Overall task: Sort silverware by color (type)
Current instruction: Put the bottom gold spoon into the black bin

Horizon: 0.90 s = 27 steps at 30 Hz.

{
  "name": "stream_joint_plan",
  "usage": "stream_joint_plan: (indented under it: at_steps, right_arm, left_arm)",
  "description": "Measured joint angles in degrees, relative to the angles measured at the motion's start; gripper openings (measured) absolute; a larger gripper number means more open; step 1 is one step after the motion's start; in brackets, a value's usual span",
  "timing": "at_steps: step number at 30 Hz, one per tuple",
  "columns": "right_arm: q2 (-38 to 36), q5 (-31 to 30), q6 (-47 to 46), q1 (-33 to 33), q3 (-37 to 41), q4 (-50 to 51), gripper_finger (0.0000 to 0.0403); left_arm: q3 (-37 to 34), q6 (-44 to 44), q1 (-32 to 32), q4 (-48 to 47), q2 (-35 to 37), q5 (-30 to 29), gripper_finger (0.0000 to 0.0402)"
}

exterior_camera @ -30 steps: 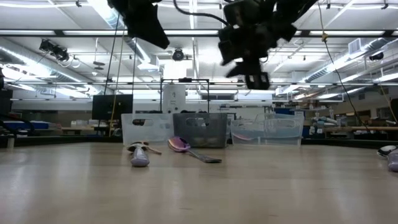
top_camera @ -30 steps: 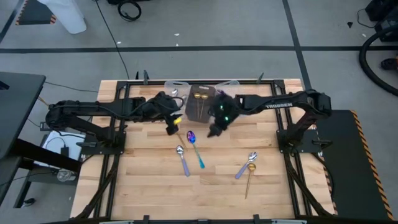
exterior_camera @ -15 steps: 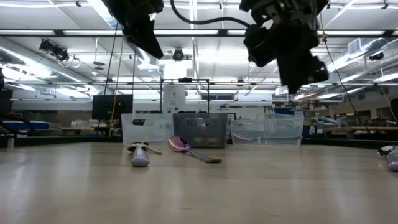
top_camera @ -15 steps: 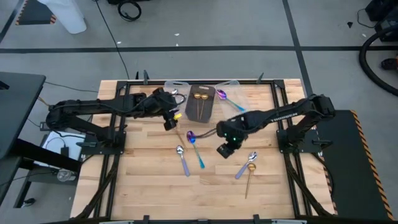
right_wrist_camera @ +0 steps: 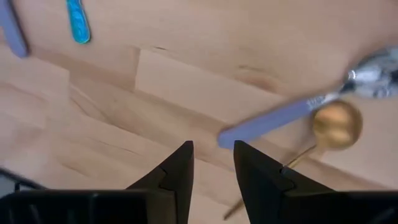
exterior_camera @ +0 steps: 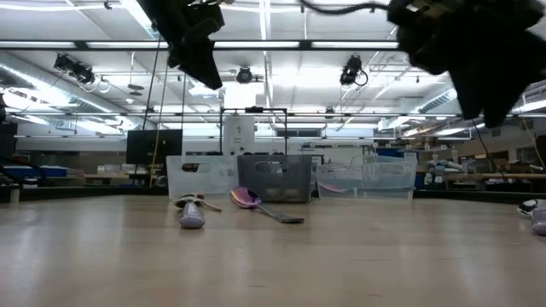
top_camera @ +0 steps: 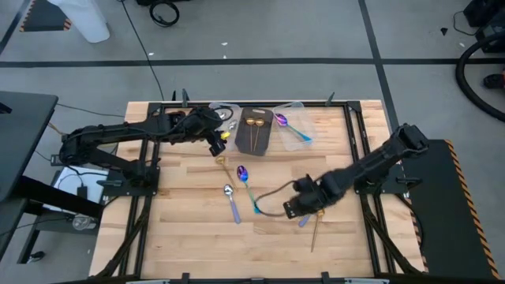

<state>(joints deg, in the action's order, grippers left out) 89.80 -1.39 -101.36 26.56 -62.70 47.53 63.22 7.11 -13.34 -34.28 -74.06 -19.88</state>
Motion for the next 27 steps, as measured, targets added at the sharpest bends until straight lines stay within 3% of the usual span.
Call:
stream_joint_plan:
  at_steps: [5, 16, 19, 27]
  right_arm:
    - [-0.02, -2.4, -10.91, 6.39, 3.24, 0.31, 0.0146]
    - [1.58, -8.2, -28.9, 18.42, 8.49, -1.42, 0.0185]
    - [4.1, -7.51, -31.47, 19.75, 8.61, -1.53, 0.0184]
    - [10.59, -8.07, -32.26, 18.13, 7.15, -4.09, 0.018]
  left_arm:
    - [-0.02, 0.88, 0.08, 1.11, -2.55, 0.02, 0.0125]
    - [-0.02, 13.92, 5.59, -3.05, -3.54, 0.77, 0.0125]
    - [-0.02, 17.96, 7.43, -2.9, -3.52, 0.68, 0.0125]
    - [-0.02, 17.77, 10.21, -3.23, -3.53, 0.68, 0.0125]
